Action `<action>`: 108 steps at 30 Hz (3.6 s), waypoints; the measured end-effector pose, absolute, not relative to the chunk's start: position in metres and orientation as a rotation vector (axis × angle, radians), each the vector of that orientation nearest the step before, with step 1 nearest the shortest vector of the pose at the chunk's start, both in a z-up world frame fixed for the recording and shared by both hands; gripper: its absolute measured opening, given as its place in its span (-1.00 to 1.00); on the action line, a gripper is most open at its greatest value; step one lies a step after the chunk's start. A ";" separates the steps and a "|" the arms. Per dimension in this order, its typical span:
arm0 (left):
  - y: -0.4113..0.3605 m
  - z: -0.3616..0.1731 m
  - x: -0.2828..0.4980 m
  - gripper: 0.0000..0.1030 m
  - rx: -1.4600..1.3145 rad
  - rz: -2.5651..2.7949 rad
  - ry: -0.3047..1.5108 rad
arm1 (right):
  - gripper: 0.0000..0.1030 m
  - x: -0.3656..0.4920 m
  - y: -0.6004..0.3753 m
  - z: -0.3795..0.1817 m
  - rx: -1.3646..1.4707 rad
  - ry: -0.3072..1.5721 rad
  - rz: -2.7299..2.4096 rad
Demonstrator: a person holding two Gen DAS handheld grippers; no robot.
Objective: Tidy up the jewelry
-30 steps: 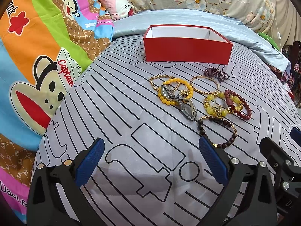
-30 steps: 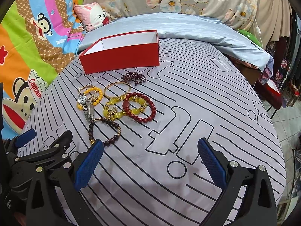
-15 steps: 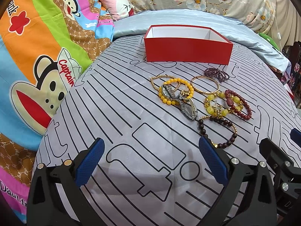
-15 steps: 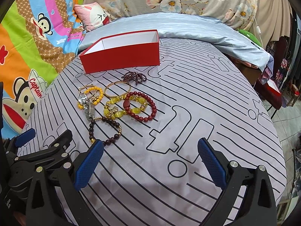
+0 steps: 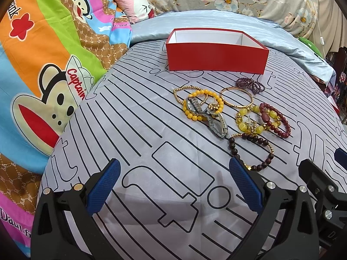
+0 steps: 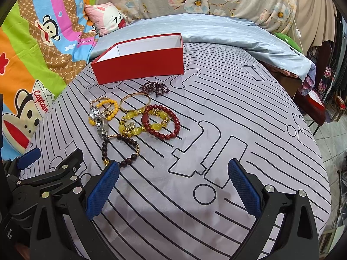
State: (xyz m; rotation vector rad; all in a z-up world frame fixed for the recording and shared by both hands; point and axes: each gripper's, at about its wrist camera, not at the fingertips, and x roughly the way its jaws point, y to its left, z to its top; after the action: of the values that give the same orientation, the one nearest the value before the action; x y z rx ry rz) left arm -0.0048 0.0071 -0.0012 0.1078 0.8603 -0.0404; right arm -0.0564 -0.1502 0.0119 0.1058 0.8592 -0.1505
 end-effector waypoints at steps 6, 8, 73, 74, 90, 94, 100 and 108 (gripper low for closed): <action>0.007 -0.002 -0.004 0.86 0.108 -0.040 0.861 | 0.86 -0.056 -0.151 0.010 0.110 0.862 -0.149; 0.007 -0.002 -0.003 0.86 0.106 -0.040 0.865 | 0.86 -0.056 -0.151 0.010 0.110 0.863 -0.148; 0.026 0.037 0.049 -0.80 -0.136 -0.295 0.853 | 0.19 0.013 -0.166 -0.007 0.198 0.942 -0.049; 0.025 0.041 0.049 -0.80 -0.139 -0.298 0.848 | 0.16 0.013 -0.166 -0.007 0.198 0.946 -0.044; 0.027 0.048 0.057 -0.80 -0.166 -0.297 0.865 | -0.53 0.024 -0.150 -0.018 0.110 1.007 0.046; 0.026 0.043 0.057 -0.80 -0.167 -0.300 0.879 | -0.83 0.025 -0.150 -0.018 0.107 1.020 0.061; 0.027 0.052 0.060 -0.80 -0.172 -0.305 0.862 | -0.86 0.021 -0.155 -0.004 0.130 0.999 0.078; 0.030 0.077 0.073 -0.80 -0.171 -0.315 0.816 | -0.86 0.025 -0.170 0.035 0.182 0.920 0.082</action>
State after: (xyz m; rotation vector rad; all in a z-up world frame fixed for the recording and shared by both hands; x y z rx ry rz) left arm 0.0729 0.0297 0.0770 -0.1713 0.8158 -0.3150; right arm 0.0251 -0.1697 0.0352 0.1818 0.9197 0.0817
